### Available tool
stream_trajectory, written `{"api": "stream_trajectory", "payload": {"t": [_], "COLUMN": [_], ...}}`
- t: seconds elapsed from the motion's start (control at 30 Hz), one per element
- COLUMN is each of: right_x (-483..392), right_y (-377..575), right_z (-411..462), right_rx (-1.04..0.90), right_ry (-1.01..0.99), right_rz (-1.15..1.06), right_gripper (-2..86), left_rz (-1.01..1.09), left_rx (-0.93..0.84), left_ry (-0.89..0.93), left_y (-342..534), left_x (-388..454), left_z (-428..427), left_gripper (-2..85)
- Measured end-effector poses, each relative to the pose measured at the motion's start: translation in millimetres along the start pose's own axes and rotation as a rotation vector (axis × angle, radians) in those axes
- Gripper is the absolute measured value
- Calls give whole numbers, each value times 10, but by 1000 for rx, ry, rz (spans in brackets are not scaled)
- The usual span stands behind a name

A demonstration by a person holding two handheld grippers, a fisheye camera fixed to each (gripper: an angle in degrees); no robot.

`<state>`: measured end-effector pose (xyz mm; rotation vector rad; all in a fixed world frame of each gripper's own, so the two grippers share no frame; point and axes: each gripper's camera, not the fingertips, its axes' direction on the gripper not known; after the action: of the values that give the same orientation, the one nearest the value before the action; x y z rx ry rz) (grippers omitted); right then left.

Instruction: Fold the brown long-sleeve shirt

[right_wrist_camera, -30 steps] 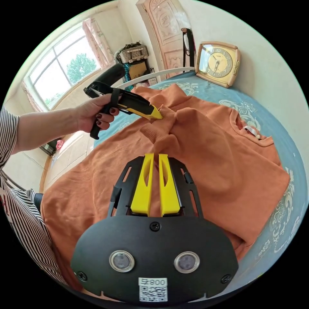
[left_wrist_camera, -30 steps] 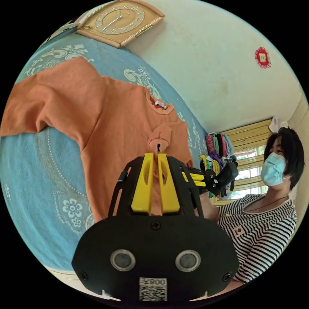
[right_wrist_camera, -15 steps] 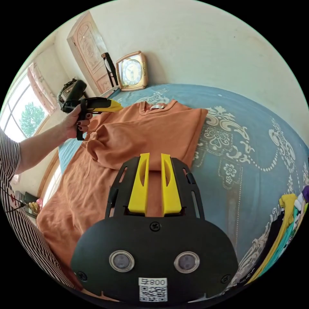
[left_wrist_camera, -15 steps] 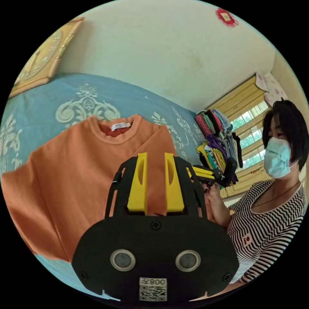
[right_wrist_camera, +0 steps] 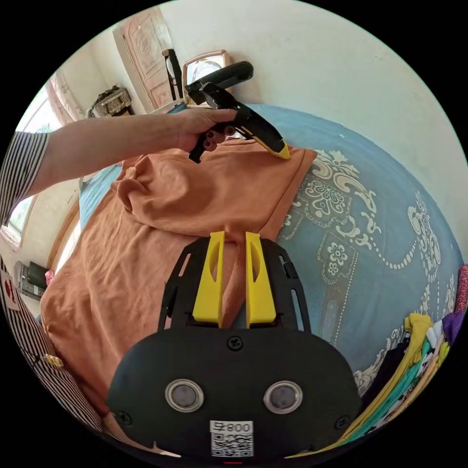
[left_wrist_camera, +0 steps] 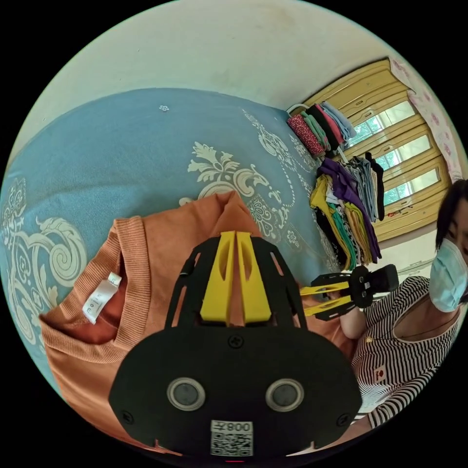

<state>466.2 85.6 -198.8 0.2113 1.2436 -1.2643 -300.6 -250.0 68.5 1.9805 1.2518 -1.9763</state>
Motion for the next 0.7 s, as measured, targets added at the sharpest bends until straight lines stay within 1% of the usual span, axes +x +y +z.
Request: {"api": "stream_trajectory", "payload": {"t": [0.17, 0.3, 0.4, 0.47, 0.53, 0.6, 0.7], "right_x": [41, 114, 143, 157, 163, 175, 222], "right_y": [111, 243, 322, 368, 402, 438, 508], "right_z": [43, -32, -5, 85, 126, 152, 197], "right_rx": [31, 85, 100, 91, 92, 101, 109], "right_ry": [11, 18, 11, 1, -5, -14, -32], "right_rz": [18, 54, 65, 69, 68, 70, 79], "right_gripper": [23, 9, 5, 4, 3, 3, 2], "left_rz": [15, 53, 64, 42, 16, 3, 17], "left_rx": [55, 81, 69, 23, 11, 9, 49], "left_ry": [43, 32, -10, -12, -24, -10, 50], "left_y": [-180, -378, -498, -565, -595, -630, -727], "left_x": [107, 209, 246, 192, 141, 113, 161], "left_z": [-35, -55, -26, 63, 125, 169, 187], "left_gripper": [9, 16, 48, 66, 58, 30, 15]}}
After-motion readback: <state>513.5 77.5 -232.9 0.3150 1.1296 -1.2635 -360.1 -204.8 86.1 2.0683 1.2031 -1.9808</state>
